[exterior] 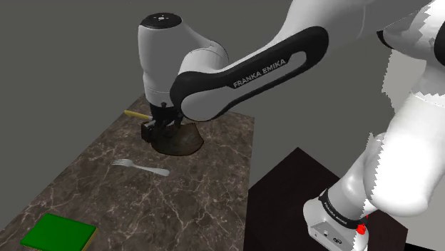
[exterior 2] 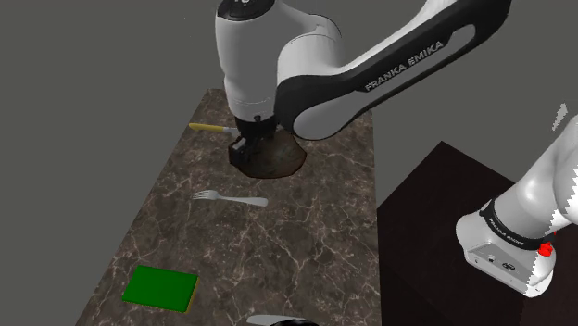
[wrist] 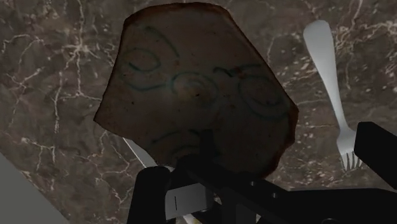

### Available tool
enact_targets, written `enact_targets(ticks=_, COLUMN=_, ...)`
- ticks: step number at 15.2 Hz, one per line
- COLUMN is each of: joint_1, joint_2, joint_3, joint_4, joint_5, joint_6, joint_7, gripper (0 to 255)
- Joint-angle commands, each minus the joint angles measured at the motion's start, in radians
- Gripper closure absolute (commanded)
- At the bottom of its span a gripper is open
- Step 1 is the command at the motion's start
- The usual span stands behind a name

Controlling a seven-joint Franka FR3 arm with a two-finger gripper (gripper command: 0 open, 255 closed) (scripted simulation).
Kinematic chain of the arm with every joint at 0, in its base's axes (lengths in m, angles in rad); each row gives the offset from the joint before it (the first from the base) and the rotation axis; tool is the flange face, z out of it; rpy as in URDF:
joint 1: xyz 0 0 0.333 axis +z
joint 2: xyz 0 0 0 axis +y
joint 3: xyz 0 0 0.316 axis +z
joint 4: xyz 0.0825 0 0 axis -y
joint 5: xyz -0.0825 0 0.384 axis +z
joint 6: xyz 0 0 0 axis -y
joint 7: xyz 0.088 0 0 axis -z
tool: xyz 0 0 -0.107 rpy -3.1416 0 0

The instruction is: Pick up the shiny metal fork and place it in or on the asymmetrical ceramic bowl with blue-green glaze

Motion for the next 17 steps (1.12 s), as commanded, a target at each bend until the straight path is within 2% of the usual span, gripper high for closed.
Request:
enact_targets(ticks=1, joint_1=0.032, joint_2=0.074, joint_3=-0.003, joint_4=0.054, joint_5=-0.050, joint_6=0.002, joint_7=0.046, gripper=0)
enact_targets(ticks=6, joint_1=0.132, joint_2=0.269, joint_3=-0.031, joint_4=0.233, joint_5=-0.151, joint_6=-0.022, joint_7=0.128, gripper=0)
enact_targets(ticks=11, joint_1=0.231, joint_2=0.451, joint_3=-0.064, joint_4=0.435, joint_5=-0.211, joint_6=-0.064, joint_7=0.166, gripper=0)
enact_targets(ticks=17, joint_1=0.238, joint_2=0.502, joint_3=-0.084, joint_4=0.437, joint_5=-0.235, joint_6=-0.016, joint_7=0.178, gripper=0)
